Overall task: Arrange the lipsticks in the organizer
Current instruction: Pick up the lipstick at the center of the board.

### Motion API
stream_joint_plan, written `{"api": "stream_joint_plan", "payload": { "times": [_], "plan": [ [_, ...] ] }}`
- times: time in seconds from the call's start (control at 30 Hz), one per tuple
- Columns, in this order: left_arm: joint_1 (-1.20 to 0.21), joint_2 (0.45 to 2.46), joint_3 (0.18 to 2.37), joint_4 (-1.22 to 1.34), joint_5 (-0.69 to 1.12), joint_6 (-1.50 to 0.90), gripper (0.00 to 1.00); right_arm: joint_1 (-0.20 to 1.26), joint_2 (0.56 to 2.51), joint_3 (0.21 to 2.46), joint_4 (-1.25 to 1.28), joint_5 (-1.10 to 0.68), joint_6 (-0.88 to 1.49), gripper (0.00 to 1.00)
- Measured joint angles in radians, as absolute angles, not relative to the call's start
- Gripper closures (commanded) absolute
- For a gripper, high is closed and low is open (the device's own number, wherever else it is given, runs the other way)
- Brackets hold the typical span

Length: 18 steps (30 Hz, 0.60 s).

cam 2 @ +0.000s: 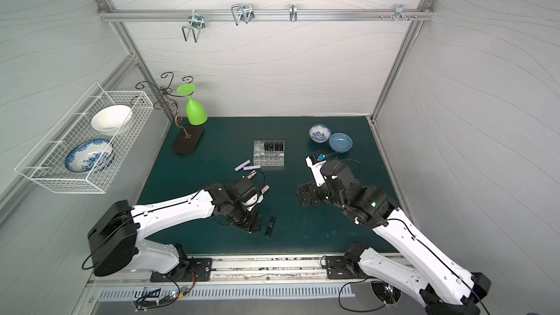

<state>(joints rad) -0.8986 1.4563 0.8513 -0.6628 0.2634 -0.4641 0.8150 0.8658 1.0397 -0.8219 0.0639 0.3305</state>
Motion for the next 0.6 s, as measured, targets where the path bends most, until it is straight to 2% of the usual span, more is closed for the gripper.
{"api": "stream_joint_plan", "payload": {
  "times": [0.27, 0.53, 0.6],
  "plan": [
    [-0.936, 1.628, 0.904, -0.569, 0.201, -0.477, 0.37, 0.81, 0.878, 1.02, -0.821, 0.022, 0.349, 0.08],
    [-0.949, 1.635, 0.915, -0.506, 0.199, -0.486, 0.31, 0.809, 0.875, 1.022, -0.828, 0.014, 0.351, 0.09],
    [-0.96, 1.635, 0.92, -0.503, 0.196, -0.495, 0.27, 0.809, 0.865, 1.022, -0.832, 0.014, 0.351, 0.09]
  ]
}}
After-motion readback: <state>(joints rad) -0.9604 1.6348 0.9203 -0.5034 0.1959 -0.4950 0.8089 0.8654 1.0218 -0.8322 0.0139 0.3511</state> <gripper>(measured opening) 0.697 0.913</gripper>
